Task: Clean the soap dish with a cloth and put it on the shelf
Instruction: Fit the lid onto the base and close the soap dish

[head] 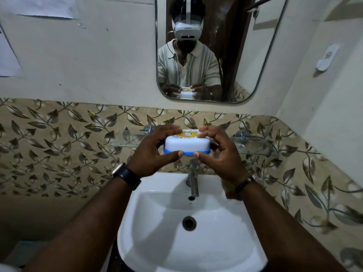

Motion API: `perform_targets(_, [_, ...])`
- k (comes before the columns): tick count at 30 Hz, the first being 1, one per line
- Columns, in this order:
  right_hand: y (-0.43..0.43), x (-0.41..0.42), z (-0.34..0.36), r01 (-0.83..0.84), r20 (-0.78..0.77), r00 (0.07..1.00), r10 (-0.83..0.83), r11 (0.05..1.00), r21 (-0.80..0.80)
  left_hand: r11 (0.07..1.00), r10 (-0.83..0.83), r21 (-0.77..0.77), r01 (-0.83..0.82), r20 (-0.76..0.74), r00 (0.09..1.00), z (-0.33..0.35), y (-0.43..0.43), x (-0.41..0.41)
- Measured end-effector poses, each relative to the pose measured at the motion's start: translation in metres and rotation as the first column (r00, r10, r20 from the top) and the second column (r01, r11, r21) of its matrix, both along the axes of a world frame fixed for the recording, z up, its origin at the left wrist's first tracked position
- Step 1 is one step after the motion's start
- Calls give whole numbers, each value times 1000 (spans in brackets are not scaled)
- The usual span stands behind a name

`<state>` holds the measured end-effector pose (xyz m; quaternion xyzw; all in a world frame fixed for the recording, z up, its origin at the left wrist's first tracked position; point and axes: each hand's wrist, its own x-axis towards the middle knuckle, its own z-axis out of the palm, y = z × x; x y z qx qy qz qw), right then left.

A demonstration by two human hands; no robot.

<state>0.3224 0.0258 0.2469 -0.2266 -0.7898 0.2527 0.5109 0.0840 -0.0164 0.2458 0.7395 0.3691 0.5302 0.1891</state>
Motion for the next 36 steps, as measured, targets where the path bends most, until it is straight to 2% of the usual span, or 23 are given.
perform_targets(4, [23,5,19,39,82,996,-43,998,56,998,31,55,-24,-140,990,14,32,0])
perform_targets(9, [55,16,28,99,214,971,-110,993,61,1000,-1,-26,-4,-188,982,17,67,7])
perform_targets(12, [73,19,25,138,275,950,-147,989,53,999,30,-19,-36,-259,965,14,86,12])
perform_targets(26, [118,11,-21,239,414,882,-224,971,17,989,90,-69,-131,-426,901,-22,126,15])
perform_targets(36, [112,8,-27,276,380,886,-266,961,29,983,150,-19,-180,-473,868,-32,128,18])
